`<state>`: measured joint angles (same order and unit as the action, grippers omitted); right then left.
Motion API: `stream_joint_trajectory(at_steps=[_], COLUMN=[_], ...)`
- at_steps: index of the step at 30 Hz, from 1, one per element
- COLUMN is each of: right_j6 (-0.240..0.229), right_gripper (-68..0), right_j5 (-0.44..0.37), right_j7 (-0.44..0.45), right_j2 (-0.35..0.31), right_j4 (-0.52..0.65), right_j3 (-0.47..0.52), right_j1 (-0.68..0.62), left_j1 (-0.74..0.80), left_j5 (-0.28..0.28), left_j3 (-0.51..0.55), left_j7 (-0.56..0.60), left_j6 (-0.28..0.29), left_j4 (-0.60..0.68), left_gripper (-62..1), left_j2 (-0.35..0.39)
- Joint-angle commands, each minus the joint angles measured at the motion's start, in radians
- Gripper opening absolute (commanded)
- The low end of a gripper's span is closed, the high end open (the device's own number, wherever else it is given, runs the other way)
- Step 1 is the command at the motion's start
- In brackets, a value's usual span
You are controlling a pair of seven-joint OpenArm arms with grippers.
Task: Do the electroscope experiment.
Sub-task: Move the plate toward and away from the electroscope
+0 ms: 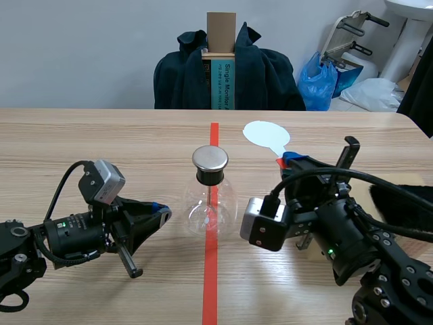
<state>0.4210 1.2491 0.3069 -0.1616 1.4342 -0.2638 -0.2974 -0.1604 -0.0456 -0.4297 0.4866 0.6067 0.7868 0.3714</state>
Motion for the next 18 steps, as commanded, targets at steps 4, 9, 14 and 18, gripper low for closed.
stream_joint_trajectory(at_steps=[4, 9, 14, 18], right_j6=[0.008, 0.008, 0.008, 0.008], right_gripper=[-66.7, -66.7, -66.7, -66.7], right_j5=[0.005, 0.005, 0.008, 0.008], right_j7=[0.103, 0.218, 0.297, 0.332], right_j2=[-0.013, -0.013, -0.013, -0.013], right_j4=[0.021, 0.021, 0.021, 0.021], right_j3=[0.001, 0.001, 0.001, 0.001], right_j1=[0.012, 0.012, 0.012, 0.012], left_j1=[-0.003, -0.003, -0.003, -0.003], left_j5=[-0.013, -0.013, -0.013, -0.013], left_j3=[0.004, 0.004, 0.004, 0.004], left_j7=[0.014, 0.014, 0.014, 0.014], left_j6=[0.006, 0.006, 0.006, 0.006], left_j4=[0.016, 0.016, 0.016, 0.016], left_gripper=[-57.5, -57.5, -57.5, -57.5], left_j2=[0.003, 0.003, 0.003, 0.003])
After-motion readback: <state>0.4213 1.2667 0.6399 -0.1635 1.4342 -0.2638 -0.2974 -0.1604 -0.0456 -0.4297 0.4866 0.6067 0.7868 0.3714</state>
